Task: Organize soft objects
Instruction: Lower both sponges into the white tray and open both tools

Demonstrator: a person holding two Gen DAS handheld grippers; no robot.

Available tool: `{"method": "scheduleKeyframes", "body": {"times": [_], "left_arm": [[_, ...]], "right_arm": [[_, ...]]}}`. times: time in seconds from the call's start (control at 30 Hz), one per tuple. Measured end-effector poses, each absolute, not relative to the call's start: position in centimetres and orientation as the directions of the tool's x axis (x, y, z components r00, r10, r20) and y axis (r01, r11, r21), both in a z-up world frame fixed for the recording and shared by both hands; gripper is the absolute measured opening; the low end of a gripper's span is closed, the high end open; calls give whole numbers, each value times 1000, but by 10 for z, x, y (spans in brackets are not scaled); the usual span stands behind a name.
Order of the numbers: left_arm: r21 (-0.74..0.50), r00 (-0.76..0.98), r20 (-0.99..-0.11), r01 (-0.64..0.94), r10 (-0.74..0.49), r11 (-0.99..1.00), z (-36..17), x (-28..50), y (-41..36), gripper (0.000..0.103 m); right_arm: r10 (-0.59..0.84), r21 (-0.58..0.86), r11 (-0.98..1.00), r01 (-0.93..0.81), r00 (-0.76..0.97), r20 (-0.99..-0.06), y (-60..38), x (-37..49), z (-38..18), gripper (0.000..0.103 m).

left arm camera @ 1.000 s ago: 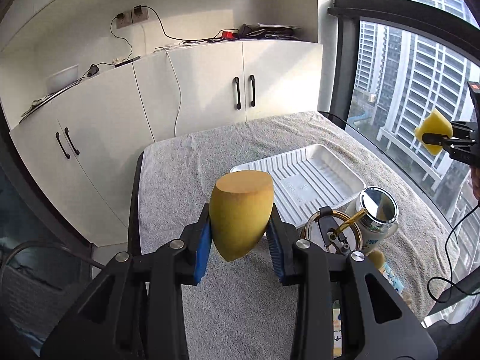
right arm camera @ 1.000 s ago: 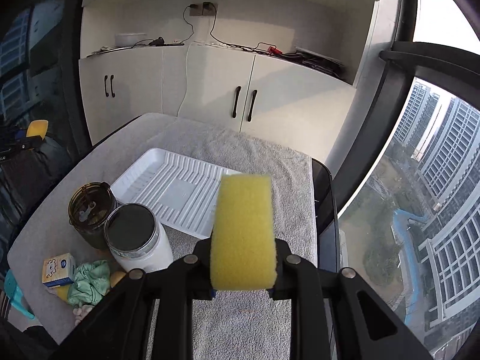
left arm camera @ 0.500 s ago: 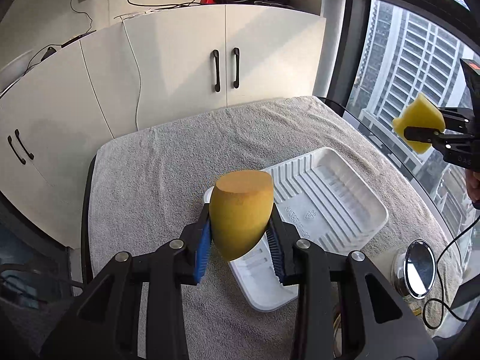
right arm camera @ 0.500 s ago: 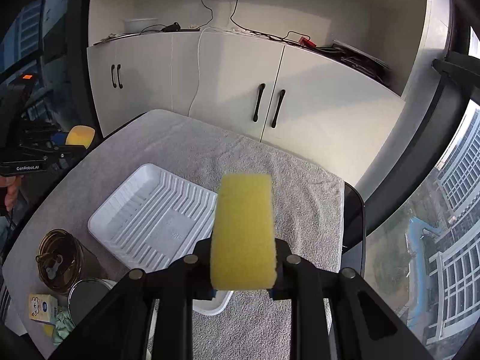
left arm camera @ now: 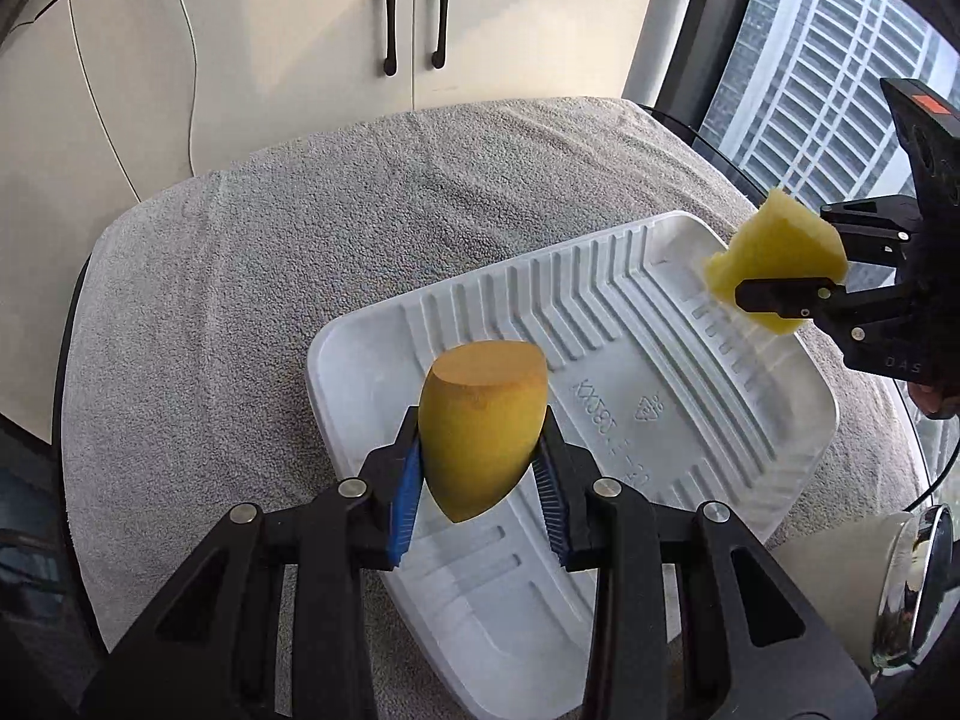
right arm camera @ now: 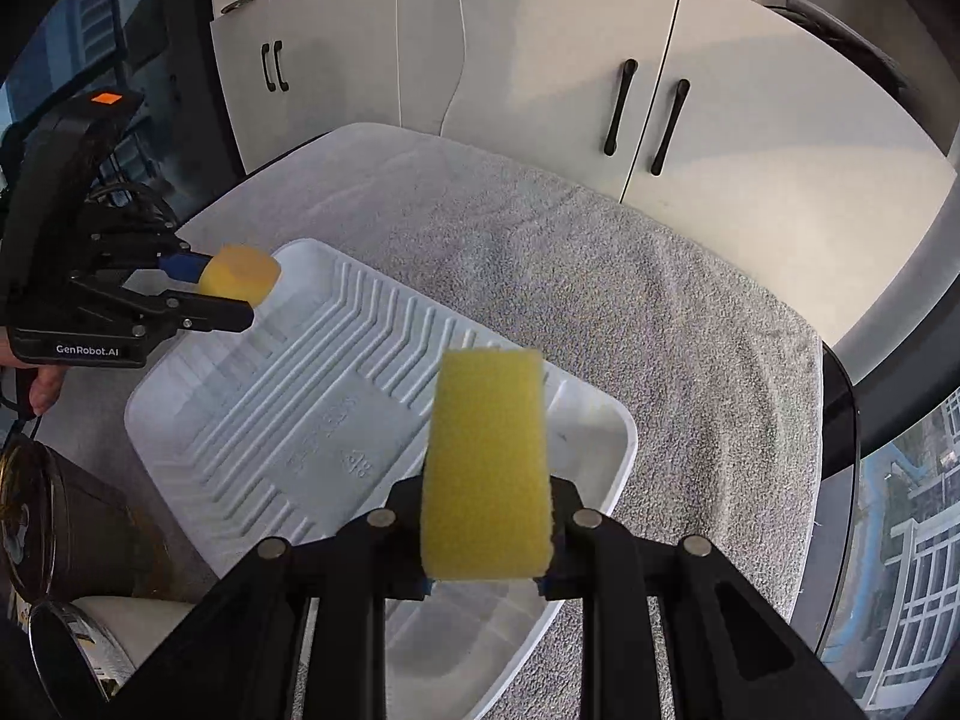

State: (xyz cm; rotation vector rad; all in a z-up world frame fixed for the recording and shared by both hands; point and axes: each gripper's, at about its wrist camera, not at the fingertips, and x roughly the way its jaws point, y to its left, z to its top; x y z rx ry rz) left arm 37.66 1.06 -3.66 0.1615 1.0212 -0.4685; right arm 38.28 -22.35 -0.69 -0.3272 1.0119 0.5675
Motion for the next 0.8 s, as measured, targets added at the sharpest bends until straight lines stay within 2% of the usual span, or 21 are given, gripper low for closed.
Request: {"method": "scheduleKeyframes", "body": {"times": [0.43,0.8], "left_arm": [[-64,401,-877,451,-266,890,-68,378,-6,33],[-25,437,-867,439,-238,898,-72,381,-13,35]], "right_arm": [[323,49,789,-613,345,-881,-205,389,-51,25],[339,58,793,-606,361,-868,-209,386,-53,25]]}}
